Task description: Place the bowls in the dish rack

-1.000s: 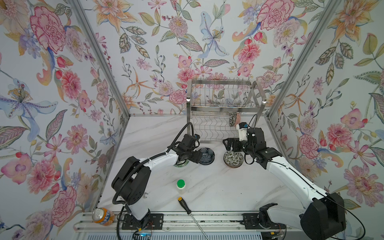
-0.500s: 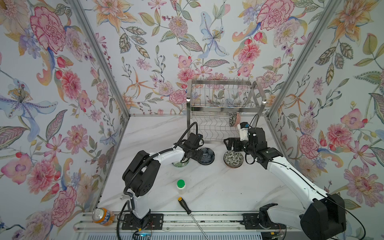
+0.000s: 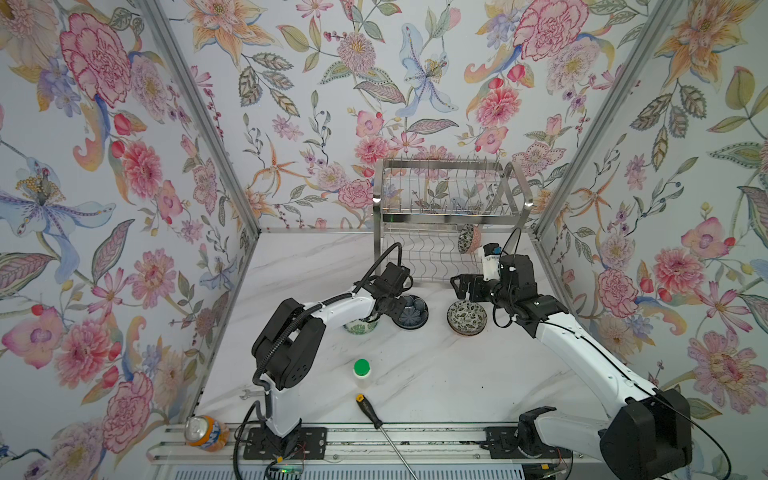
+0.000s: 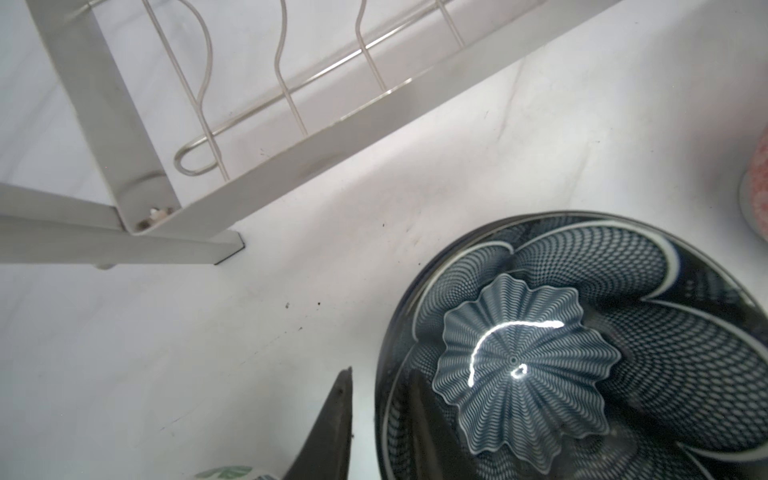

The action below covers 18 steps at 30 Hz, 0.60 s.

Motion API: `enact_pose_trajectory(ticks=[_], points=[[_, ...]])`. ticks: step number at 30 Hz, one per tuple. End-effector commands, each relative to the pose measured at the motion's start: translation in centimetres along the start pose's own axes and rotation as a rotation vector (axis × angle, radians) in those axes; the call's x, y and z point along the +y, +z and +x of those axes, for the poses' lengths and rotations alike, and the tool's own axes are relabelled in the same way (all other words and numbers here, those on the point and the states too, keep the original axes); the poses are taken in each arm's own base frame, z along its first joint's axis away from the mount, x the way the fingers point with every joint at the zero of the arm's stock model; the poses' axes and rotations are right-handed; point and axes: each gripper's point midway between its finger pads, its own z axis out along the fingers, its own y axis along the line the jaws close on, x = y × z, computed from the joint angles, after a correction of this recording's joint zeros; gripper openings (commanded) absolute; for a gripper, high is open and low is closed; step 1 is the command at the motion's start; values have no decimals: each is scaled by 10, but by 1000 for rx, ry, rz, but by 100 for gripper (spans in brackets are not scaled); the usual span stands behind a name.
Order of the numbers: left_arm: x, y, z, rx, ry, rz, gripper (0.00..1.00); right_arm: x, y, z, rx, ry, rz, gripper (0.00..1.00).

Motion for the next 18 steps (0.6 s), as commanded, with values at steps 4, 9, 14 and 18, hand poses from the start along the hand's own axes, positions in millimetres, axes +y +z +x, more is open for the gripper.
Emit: enact_pose_trajectory(ticks=[4,9,14,18], points=[[8,-14,-7,2,21,-51,8,-2,-8,-3,-16,-12,-5,99],[7,-19,-13,-9,20,-44,0,-4,-10,-3,-19,-11,-2,99],[5,-21,-14,-12,21,-39,0,-6,-11,-2,-19,-8,1,99],[6,-25,-16,-27,14,-41,0,-7,-11,-1,-20,-6,3,100]])
